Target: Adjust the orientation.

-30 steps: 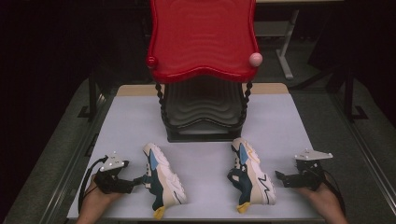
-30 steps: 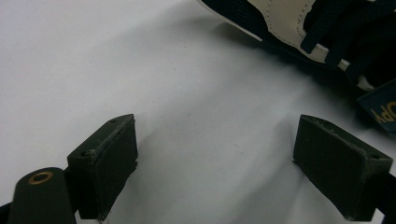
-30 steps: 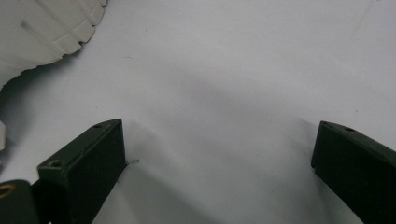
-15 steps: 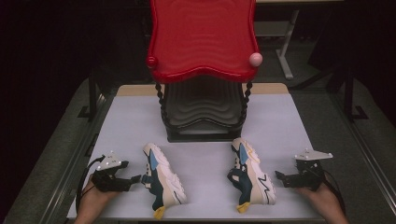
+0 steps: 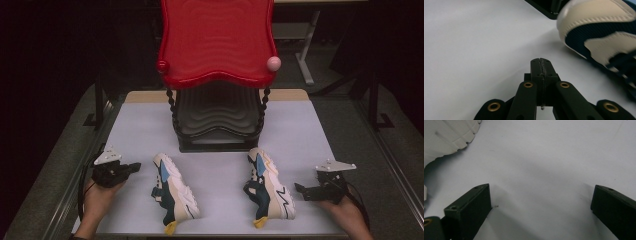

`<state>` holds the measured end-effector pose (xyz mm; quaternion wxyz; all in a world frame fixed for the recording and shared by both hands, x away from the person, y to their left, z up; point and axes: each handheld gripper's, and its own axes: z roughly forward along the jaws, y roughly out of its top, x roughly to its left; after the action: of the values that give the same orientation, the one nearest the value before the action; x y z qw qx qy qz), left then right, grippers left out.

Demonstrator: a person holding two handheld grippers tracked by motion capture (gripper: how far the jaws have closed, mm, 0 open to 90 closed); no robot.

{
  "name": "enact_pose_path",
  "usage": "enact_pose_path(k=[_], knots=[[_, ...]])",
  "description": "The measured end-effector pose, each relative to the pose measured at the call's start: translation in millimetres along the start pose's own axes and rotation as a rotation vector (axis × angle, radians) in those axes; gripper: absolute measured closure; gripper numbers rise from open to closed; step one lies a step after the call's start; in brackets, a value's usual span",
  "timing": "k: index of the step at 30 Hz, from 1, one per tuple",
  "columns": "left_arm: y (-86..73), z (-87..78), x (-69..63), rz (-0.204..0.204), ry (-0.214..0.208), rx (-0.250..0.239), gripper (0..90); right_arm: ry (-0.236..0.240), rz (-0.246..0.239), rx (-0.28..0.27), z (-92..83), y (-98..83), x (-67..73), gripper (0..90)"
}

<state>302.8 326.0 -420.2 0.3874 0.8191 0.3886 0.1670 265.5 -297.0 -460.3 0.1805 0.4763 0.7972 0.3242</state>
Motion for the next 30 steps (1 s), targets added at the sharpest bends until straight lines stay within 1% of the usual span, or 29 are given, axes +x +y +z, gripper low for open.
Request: enact_pose_path(k=[2,3,5,8,9,11,12,14,15,19,21,22,28,30], knots=[[4.6,4.8,1.1,-0.004,-0.013,-0.015,90.0,0.0,0.0,0.0,0.1,0.0,0.0,2.1],[6.8,8.0,1.0,-0.007,-0.02,-0.015,90.0,0.0,0.0,0.0,0.0,0.0,0.0,2.1],[11.3,14.0,-0.6,0.008,-0.024,-0.008,90.0,0.0,0.0,0.0,0.0,0.0,0.0,2.1],[18.4,22.6,-4.4,0.019,-0.034,-0.017,90.0,0.0,0.0,0.0,0.0,0.0,0.0,2.1],[20.1,25.3,-5.3,0.012,-0.042,-0.024,90.0,0.0,0.0,0.0,0.0,0.0,0.0,2.1],[24.2,31.0,-7.5,0.025,-0.043,-0.013,90.0,0.0,0.0,0.0,0.0,0.0,0.0,2.1],[26.2,33.0,-8.4,0.027,-0.049,-0.017,90.0,0.0,0.0,0.0,0.0,0.0,-0.1,2.1],[28.1,34.6,-9.8,0.026,-0.046,-0.02,90.0,0.0,0.0,0.0,0.0,0.0,-0.1,2.1],[31.8,37.5,-10.5,0.03,-0.046,-0.021,90.0,0.0,0.0,0.0,0.0,0.0,-0.1,2.1],[35.2,45.6,-11.0,0.024,-0.062,-0.034,90.0,0.001,0.0,0.0,0.0,0.0,-0.1,2.1],[35.9,46.9,-10.4,0.019,-0.07,-0.04,90.0,0.001,0.0,0.0,0.1,0.0,-0.1,2.1],[38.8,49.7,-10.9,0.025,-0.073,-0.034,90.0,0.0,0.0,0.0,0.0,0.0,-0.1,2.1],[51.8,65.3,-19.0,0.045,-0.106,-0.05,90.0,0.001,0.0,0.0,0.0,0.0,-0.1,2.1],[57.2,71.8,-23.1,0.068,-0.104,-0.038,90.0,0.001,0.0,0.0,0.0,0.0,-0.1,2.1]])
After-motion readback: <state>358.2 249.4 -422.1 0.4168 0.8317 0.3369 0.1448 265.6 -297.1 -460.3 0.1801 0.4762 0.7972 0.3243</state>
